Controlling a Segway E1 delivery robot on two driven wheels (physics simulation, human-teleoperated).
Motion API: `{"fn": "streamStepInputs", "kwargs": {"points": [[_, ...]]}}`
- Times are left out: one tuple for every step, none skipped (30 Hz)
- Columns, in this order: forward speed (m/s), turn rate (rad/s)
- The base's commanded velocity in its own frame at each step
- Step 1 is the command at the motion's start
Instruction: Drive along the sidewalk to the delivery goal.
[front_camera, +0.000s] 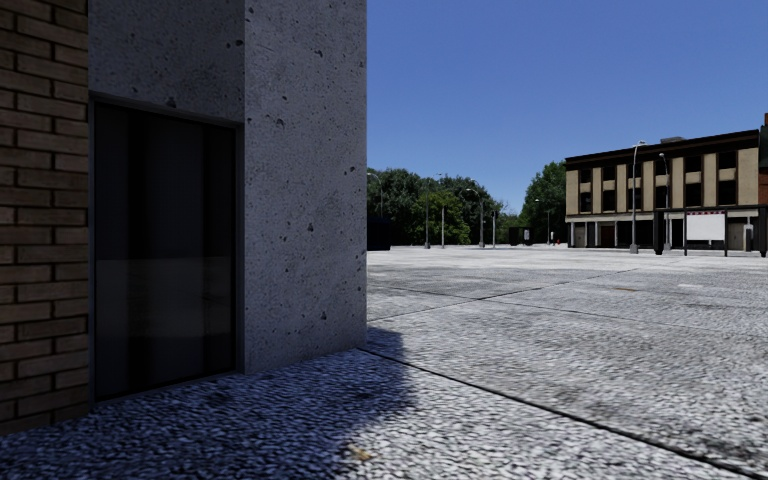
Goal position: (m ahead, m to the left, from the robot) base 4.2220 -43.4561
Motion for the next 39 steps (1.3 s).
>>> {"fn": "streamStepInputs", "kwargs": {"points": [[0.0, 0.0], [0.0, 0.0], [0.0, 0.0], [0.0, 0.0], [0.0, 0.0], [0.0, 0.0], [0.0, 0.0], [0.0, 0.0], [0.0, 0.0], [0.0, 0.0], [0.0, 0.0], [0.0, 0.0], [0.0, 0.0], [0.0, 0.0], [0.0, 0.0], [0.0, 0.0], [0.0, 0.0], [0.0, 0.0], [0.0, 0.0], [0.0, 0.0], [0.0, 0.0], [0.0, 0.0], [0.0, 0.0], [0.0, 0.0], [0.0, 0.0], [0.0, 0.0], [0.0, 0.0], [0.0, 0.0], [0.0, 0.0], [0.0, 0.0], [0.05, -0.07], [0.05, -0.07], [0.25, -0.16], [0.38, -0.23], [0.48, -0.3], [0.52, -0.33], [0.52, -0.35], [0.53, -0.37], [0.57, -0.42]]}}
